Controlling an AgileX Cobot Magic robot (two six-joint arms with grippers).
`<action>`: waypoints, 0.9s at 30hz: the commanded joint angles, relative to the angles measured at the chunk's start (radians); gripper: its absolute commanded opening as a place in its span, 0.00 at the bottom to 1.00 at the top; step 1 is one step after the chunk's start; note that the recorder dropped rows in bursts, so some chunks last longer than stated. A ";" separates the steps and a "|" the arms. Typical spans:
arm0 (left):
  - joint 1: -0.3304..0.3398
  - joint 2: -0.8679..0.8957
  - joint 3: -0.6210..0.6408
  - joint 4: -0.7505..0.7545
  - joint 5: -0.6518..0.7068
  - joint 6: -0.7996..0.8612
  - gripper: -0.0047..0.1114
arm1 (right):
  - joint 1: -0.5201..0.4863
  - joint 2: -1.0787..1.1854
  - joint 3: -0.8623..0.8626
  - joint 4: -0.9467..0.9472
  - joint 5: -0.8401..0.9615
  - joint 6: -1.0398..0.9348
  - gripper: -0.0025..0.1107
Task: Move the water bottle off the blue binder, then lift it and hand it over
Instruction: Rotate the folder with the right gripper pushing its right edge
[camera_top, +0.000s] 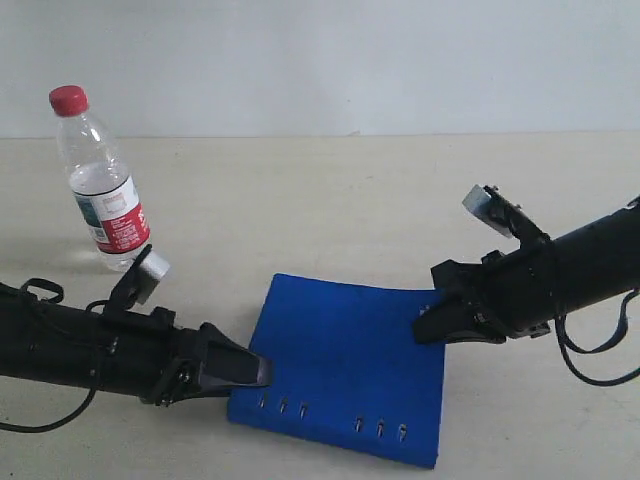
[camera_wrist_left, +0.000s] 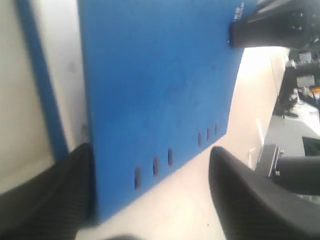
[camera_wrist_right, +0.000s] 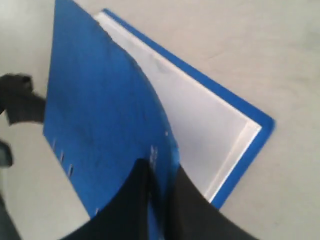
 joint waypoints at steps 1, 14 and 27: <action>0.004 0.002 0.000 0.013 0.018 -0.063 0.56 | -0.008 -0.020 -0.002 0.047 -0.310 0.147 0.02; 0.000 0.002 -0.038 0.013 0.049 -0.109 0.56 | -0.008 -0.164 -0.002 -0.002 -0.268 0.208 0.02; 0.000 0.002 -0.085 0.013 0.103 -0.177 0.56 | -0.008 -0.192 -0.125 -0.520 0.050 0.306 0.66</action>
